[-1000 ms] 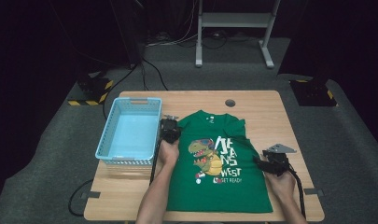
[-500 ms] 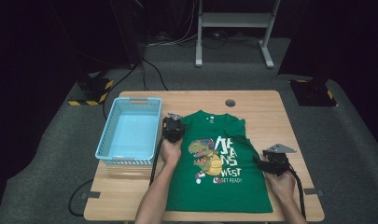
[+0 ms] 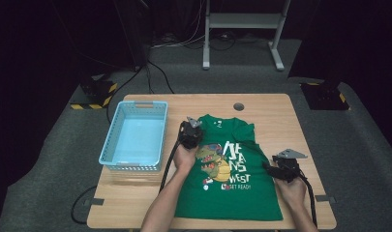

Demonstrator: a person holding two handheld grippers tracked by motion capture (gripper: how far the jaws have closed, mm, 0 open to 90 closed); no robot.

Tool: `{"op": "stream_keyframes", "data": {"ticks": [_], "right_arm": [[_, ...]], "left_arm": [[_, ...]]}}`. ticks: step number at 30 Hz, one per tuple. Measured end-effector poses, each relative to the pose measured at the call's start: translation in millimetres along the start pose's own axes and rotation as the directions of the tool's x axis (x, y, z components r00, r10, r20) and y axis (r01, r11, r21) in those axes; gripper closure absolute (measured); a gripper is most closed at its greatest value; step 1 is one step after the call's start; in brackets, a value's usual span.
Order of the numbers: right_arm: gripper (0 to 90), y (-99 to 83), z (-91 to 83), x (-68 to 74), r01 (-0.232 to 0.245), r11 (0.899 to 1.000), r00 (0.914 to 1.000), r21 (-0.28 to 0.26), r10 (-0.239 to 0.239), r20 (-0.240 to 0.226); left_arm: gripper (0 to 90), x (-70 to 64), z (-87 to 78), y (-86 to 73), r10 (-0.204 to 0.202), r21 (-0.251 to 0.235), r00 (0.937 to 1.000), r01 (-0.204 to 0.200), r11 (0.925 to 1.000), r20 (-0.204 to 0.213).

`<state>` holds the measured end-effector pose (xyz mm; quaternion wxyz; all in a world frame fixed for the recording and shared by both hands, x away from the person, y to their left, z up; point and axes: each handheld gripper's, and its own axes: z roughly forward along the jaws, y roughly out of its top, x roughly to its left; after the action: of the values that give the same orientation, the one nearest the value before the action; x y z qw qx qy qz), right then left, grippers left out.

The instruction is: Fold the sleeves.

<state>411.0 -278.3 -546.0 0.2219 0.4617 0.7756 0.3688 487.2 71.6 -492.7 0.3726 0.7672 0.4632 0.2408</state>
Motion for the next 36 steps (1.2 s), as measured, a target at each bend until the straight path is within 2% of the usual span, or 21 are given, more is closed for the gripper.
{"op": "stream_keyframes", "data": {"ticks": [10,13,16,19,27,36], "right_arm": [[44.7,0.0,0.0,0.1,0.001,1.000,1.0000,0.000,-0.001,0.001],[44.7,0.0,0.0,0.1,0.001,1.000,1.0000,0.000,-0.001,0.001],[44.7,0.0,0.0,0.1,0.001,1.000,1.0000,0.000,-0.001,0.001],[44.7,0.0,0.0,0.0,0.002,1.000,1.0000,0.000,-0.002,0.001],[44.6,0.0,0.0,0.1,0.001,1.000,1.0000,0.000,-0.001,0.001],[44.6,0.0,0.0,0.1,0.000,1.000,1.0000,0.000,0.000,0.001]], "left_arm": [[83.0,-23.2,11.7,0.3,0.063,0.020,0.9966,-0.064,0.9977,0.052],[82.6,-25.6,19.9,-2.5,0.064,0.049,0.9965,-0.067,0.9965,0.054],[82.3,-24.9,29.2,-6.7,0.042,0.082,0.9972,-0.047,0.9955,0.061],[80.8,-25.2,34.2,-9.9,0.040,0.097,0.9969,-0.046,0.9942,0.068],[67.0,-25.6,29.3,-9.4,0.047,0.081,0.9951,-0.054,0.9952,0.087],[59.7,-20.9,18.5,-8.7,0.038,0.048,0.9944,-0.043,0.9979,0.098]]}}
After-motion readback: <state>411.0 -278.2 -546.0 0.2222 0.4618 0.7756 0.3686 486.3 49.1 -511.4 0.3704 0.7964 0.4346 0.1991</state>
